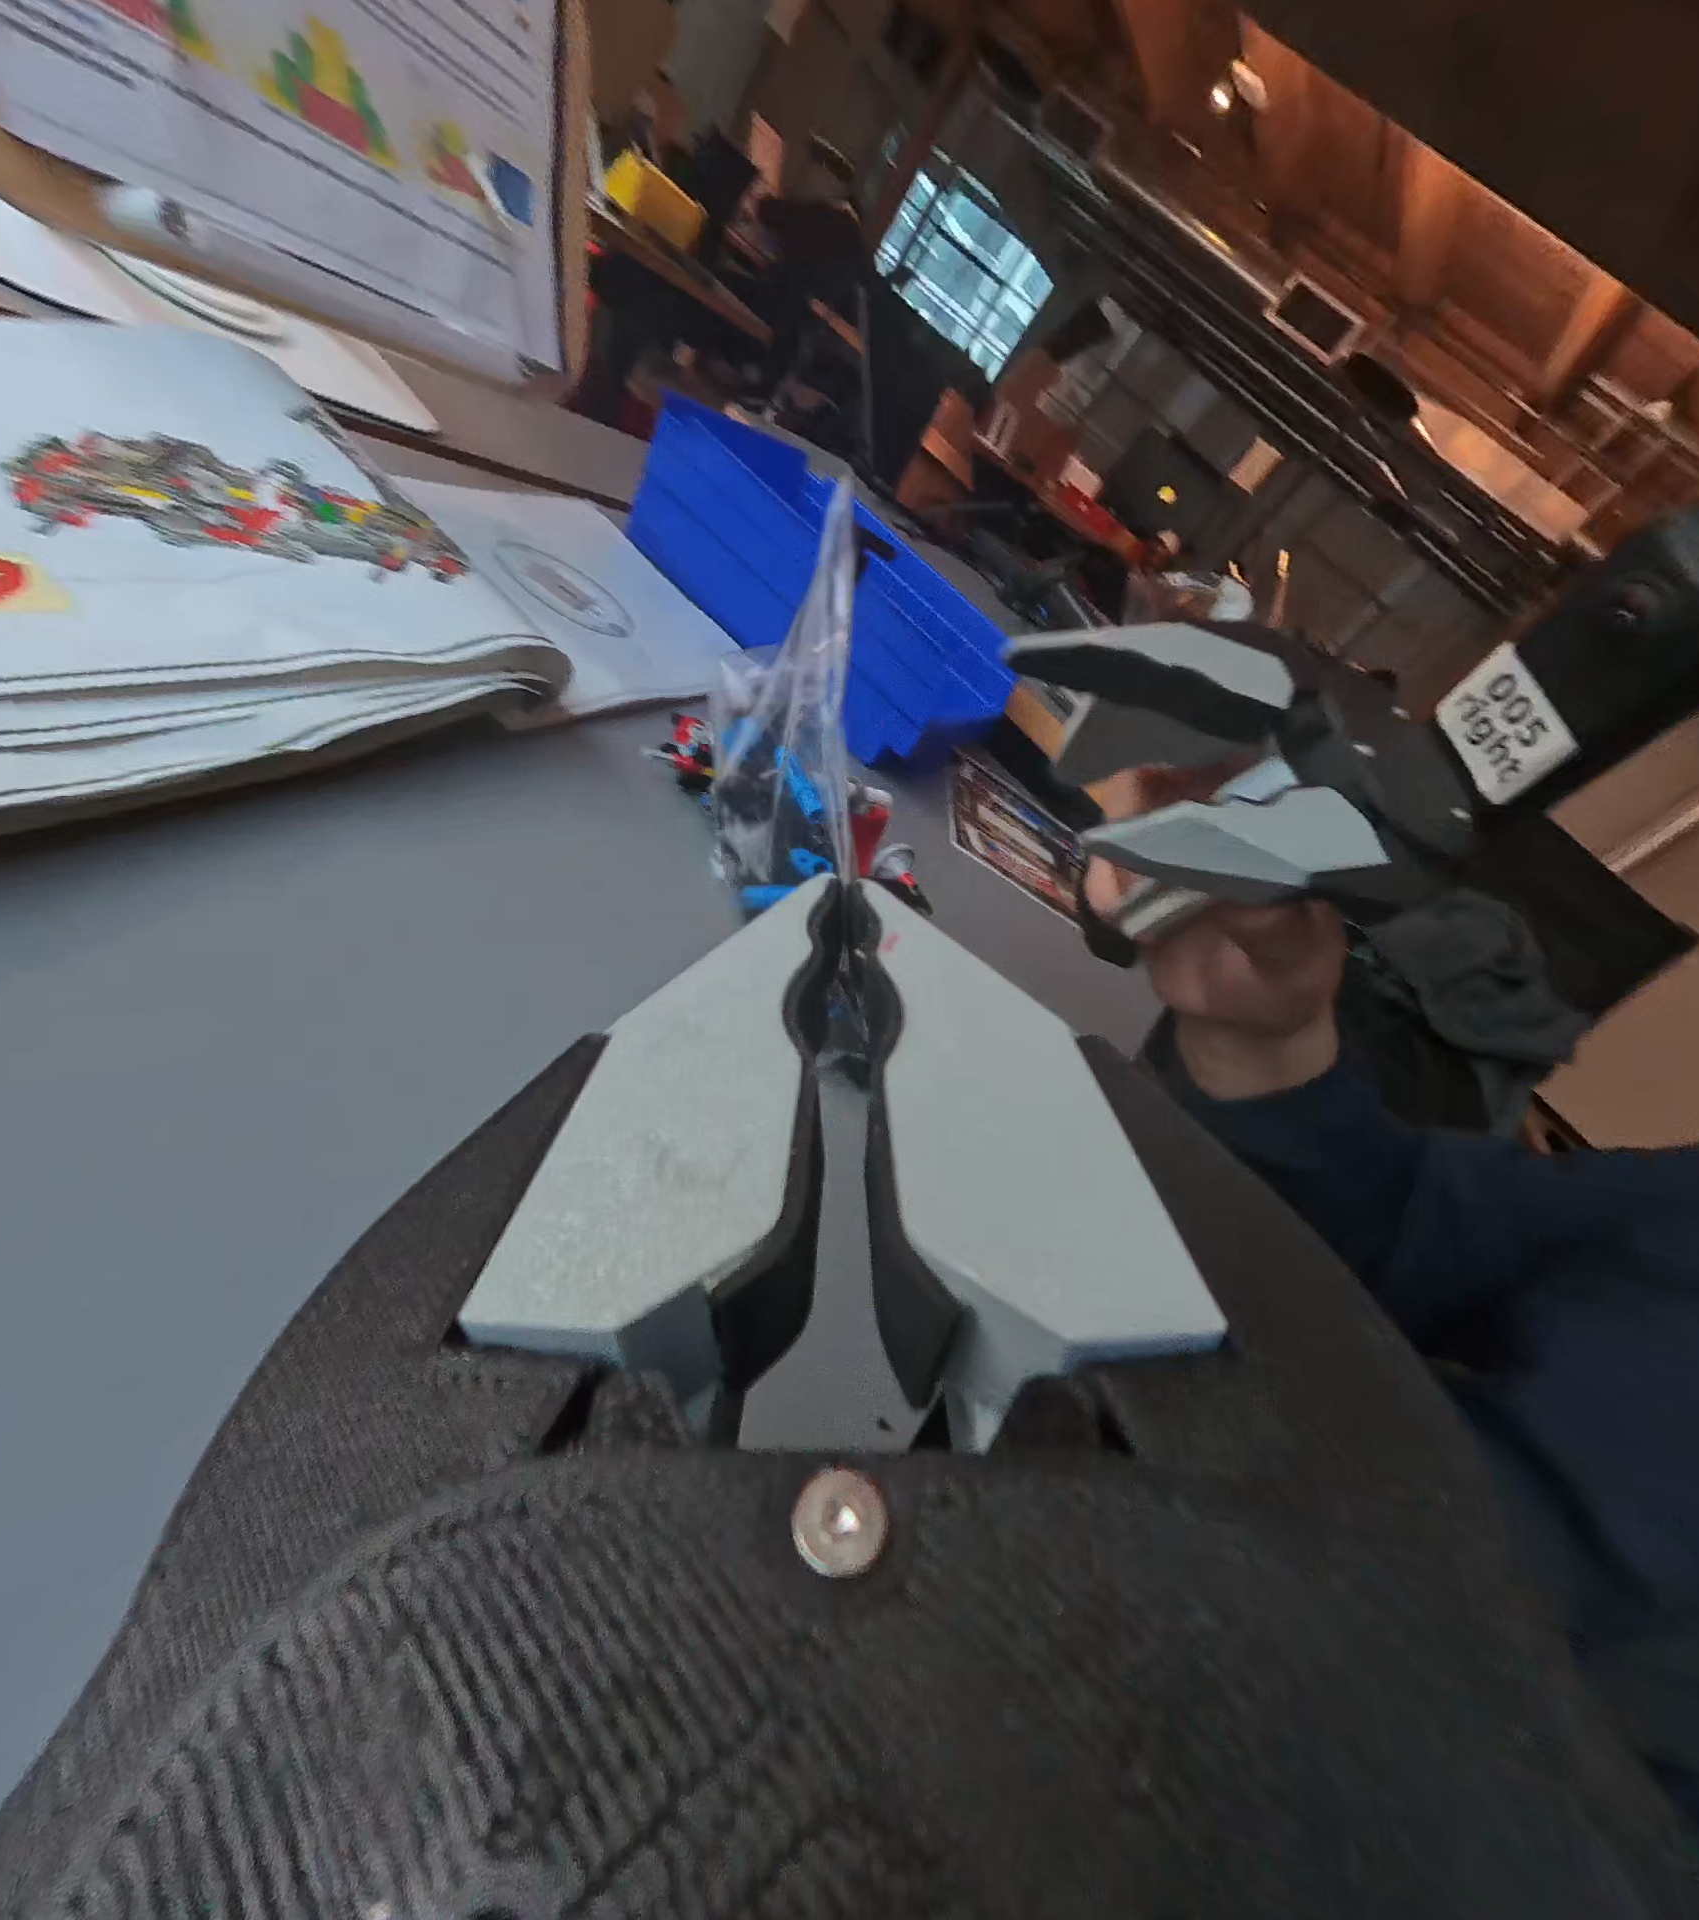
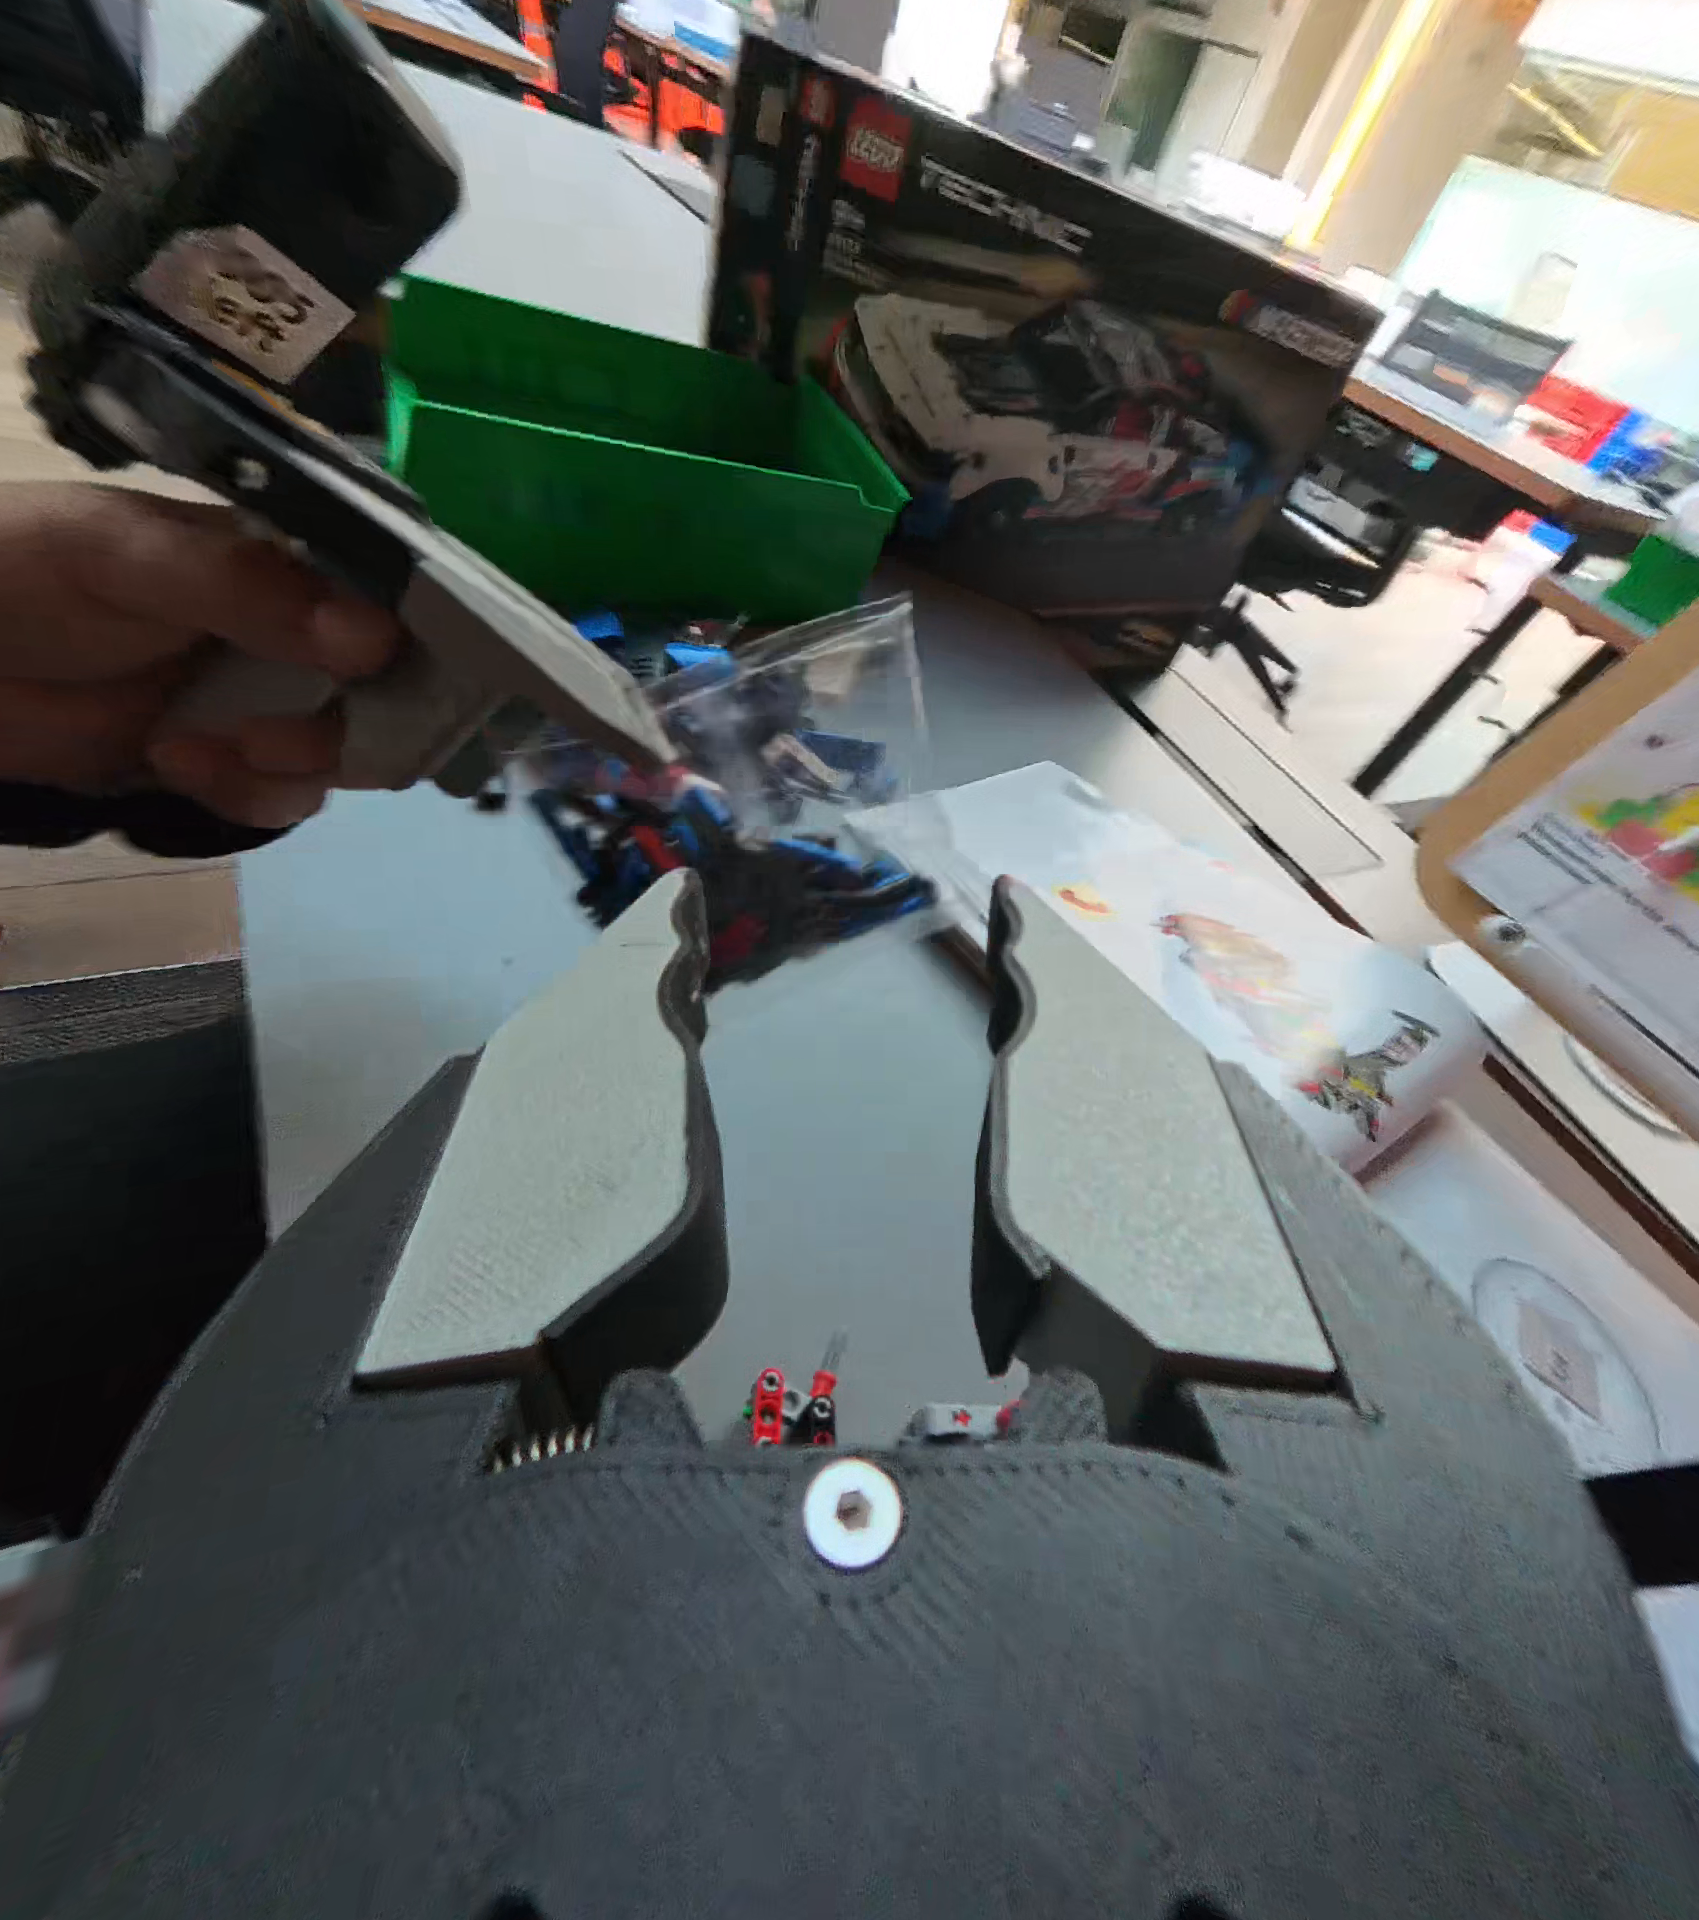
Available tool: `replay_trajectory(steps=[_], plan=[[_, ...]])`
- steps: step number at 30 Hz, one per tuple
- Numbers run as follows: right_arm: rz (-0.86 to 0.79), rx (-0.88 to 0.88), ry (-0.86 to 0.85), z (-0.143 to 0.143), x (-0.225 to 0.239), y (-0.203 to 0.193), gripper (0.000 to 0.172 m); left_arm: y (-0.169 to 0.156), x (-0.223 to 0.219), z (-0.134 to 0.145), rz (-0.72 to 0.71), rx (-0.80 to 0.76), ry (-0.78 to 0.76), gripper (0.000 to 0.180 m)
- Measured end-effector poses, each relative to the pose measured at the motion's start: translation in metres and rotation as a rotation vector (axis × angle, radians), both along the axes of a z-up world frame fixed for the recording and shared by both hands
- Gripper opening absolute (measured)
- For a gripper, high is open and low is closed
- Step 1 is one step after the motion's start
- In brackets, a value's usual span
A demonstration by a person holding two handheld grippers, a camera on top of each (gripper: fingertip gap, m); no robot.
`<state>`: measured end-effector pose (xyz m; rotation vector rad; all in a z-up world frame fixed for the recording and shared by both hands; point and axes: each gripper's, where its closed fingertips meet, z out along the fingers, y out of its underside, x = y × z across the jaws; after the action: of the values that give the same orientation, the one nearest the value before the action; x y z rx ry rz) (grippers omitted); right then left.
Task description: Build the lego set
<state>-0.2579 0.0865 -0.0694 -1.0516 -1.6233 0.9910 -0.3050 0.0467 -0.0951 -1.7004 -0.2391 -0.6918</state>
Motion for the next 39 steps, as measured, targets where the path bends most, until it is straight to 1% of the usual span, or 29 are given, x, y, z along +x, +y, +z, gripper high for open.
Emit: replay_trajectory(steps=[1,2,3,4,6,8,9,11,12,15,16,17,18,19,20,22,24,25,26,27,29,30,32,33,35,36,37,38,39], plan=[[0.091,-0.023,-0.02,0.0,0.004,-0.015,0.043,-0.002,-0.006,-0.002,0.018,-0.011,0.024,0.0],[0.182,-0.053,-0.052,-0.003,0.007,-0.031,0.036,-0.004,-0.003,-0.007,-0.007,-0.038,0.051,0.0],[0.225,-0.078,-0.082,-0.007,0.007,-0.039,0.034,-0.004,0.005,-0.009,-0.048,-0.054,0.059,0.0],[0.233,-0.086,-0.099,-0.012,0.004,-0.043,0.038,-0.005,0.014,-0.007,-0.084,-0.053,0.055,0.0],[0.204,-0.049,-0.123,-0.027,-0.004,-0.042,0.041,-0.005,0.036,-0.006,-0.181,-0.06,0.037,0.0],[0.195,-0.018,-0.107,-0.033,-0.009,-0.044,0.046,-0.007,0.053,-0.007,-0.256,-0.075,0.022,0.0],[0.227,-0.015,-0.091,-0.033,-0.008,-0.051,0.043,-0.006,0.057,-0.011,-0.265,-0.088,0.05,0.0],[0.277,0.002,-0.104,-0.039,-0.006,-0.06,0.026,-0.005,0.056,-0.016,-0.253,-0.101,0.086,0.0],[0.282,-0.005,-0.111,-0.042,-0.007,-0.061,0.025,-0.006,0.055,-0.017,-0.258,-0.103,0.091,0.0],[0.258,-0.065,-0.137,-0.041,-0.007,-0.051,0.042,-0.008,0.055,-0.013,-0.273,-0.084,0.069,0.0],[0.263,-0.074,-0.155,-0.041,-0.006,-0.049,0.048,-0.008,0.052,-0.011,-0.264,-0.086,0.072,0.0],[0.261,-0.076,-0.175,-0.042,-0.004,-0.047,0.05,-0.008,0.047,-0.01,-0.243,-0.082,0.084,0.0],[0.236,-0.072,-0.193,-0.045,-0.006,-0.043,0.056,-0.008,0.045,-0.008,-0.233,-0.068,0.095,0.0],[0.214,-0.068,-0.214,-0.051,-0.008,-0.04,0.065,-0.01,0.048,-0.005,-0.251,-0.047,0.096,0.0],[0.211,-0.072,-0.242,-0.058,-0.01,-0.041,0.068,-0.01,0.052,-0.003,-0.277,-0.032,0.091,0.0],[0.251,-0.081,-0.277,-0.073,-0.013,-0.053,0.062,-0.01,0.062,-0.003,-0.321,-0.02,0.065,0.0],[0.265,-0.069,-0.287,-0.083,-0.015,-0.059,0.054,-0.007,0.064,-0.014,-0.337,-0.053,0.06,0.0],[0.262,-0.054,-0.305,-0.087,-0.015,-0.058,0.055,-0.006,0.061,-0.018,-0.33,-0.07,0.043,0.0],[0.271,-0.046,-0.321,-0.089,-0.014,-0.058,0.062,-0.006,0.057,-0.022,-0.312,-0.083,0.034,0.0],[0.278,-0.058,-0.324,-0.087,-0.012,-0.056,0.068,-0.005,0.05,-0.025,-0.281,-0.1,0.053,0.0],[0.278,-0.138,-0.293,-0.074,-0.011,-0.048,0.063,-0.005,0.037,-0.038,-0.221,-0.16,0.181,0.0],[0.269,-0.188,-0.273,-0.067,-0.011,-0.041,0.062,-0.007,0.036,-0.044,-0.222,-0.19,0.251,0.0],[0.221,-0.244,-0.26,-0.062,-0.013,-0.023,0.059,-0.012,0.042,-0.052,-0.28,-0.217,0.378,0.0],[0.195,-0.237,-0.262,-0.064,-0.014,-0.015,0.065,-0.016,0.046,-0.055,-0.318,-0.226,0.428,0.0],[0.203,-0.219,-0.281,-0.07,-0.013,-0.011,0.065,-0.023,0.05,-0.057,-0.368,-0.215,0.504,0.0],[0.243,-0.239,-0.276,-0.07,-0.012,-0.015,0.058,-0.025,0.051,-0.056,-0.386,-0.208,0.516,0.0],[0.31,-0.278,-0.264,-0.068,-0.01,-0.025,0.045,-0.027,0.054,-0.056,-0.409,-0.204,0.515,0.0],[0.371,-0.324,-0.254,-0.065,-0.007,-0.035,0.038,-0.028,0.055,-0.055,-0.419,-0.203,0.518,0.0],[0.394,-0.352,-0.248,-0.063,-0.007,-0.039,0.032,-0.029,0.056,-0.055,-0.423,-0.2,0.526,0.0]])
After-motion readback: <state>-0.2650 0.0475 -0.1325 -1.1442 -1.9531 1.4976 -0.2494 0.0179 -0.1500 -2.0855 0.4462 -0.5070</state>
